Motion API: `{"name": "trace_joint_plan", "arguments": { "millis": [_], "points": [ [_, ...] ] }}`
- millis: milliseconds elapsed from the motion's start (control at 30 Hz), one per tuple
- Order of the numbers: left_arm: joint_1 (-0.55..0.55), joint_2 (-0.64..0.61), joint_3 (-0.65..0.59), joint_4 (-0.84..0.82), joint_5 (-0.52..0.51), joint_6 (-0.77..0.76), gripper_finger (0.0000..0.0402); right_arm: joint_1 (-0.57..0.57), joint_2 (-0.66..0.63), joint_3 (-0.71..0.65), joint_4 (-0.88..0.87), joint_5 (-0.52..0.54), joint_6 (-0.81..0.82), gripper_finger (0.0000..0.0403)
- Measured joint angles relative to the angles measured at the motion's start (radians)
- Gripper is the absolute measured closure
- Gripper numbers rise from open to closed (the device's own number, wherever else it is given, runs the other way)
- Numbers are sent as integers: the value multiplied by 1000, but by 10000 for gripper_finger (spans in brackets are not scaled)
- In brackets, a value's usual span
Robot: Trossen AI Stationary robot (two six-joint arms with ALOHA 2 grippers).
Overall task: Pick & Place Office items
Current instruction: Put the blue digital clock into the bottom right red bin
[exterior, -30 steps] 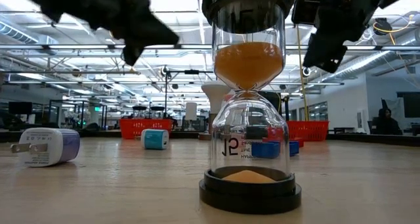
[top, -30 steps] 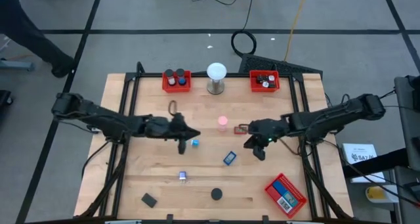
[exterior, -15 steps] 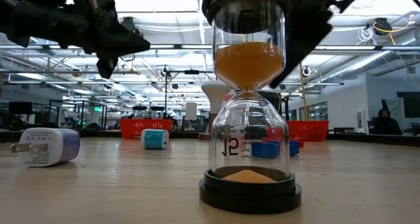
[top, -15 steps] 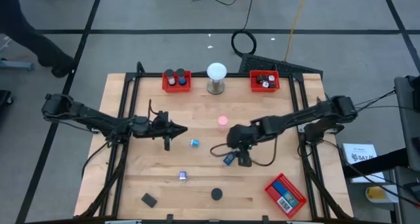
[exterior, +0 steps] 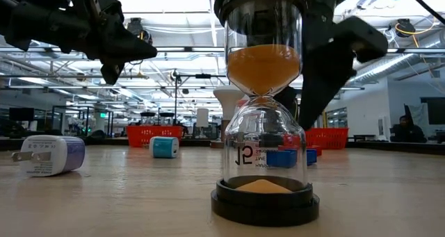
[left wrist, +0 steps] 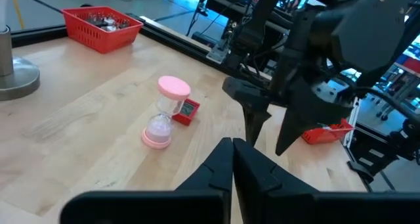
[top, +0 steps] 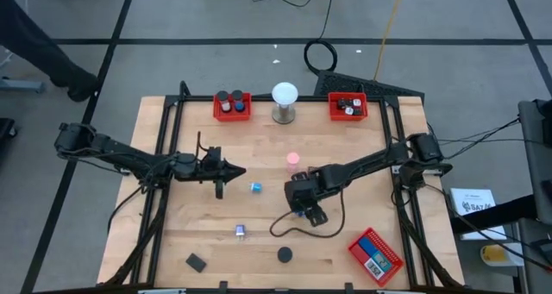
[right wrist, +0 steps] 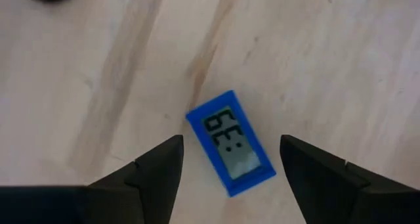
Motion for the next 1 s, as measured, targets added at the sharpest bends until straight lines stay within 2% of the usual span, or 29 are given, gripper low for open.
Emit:
{"name": "trace_joint_plan", "arguments": {
  "millis": [267, 533, 667, 833, 1000],
  "points": [
    [0, 0, 0, -13, 28, 18, 376, 14, 59, 0, -7, 19, -66, 170],
    [-4, 0, 0, -24, 46, 14, 376, 13, 96, 0, -21, 37, -41, 185],
    [-10, 0, 1, -24, 51, 14, 376, 13, 94, 0, -20, 40, 52, 211],
    [-20, 0, 1, -24, 55, 12, 376, 13, 94, 0, -19, 39, 254, 257],
    [-21, 0, 1, -24, 66, 15, 376, 27, 41, -2, -33, 41, 477, 260]
  ]
}}
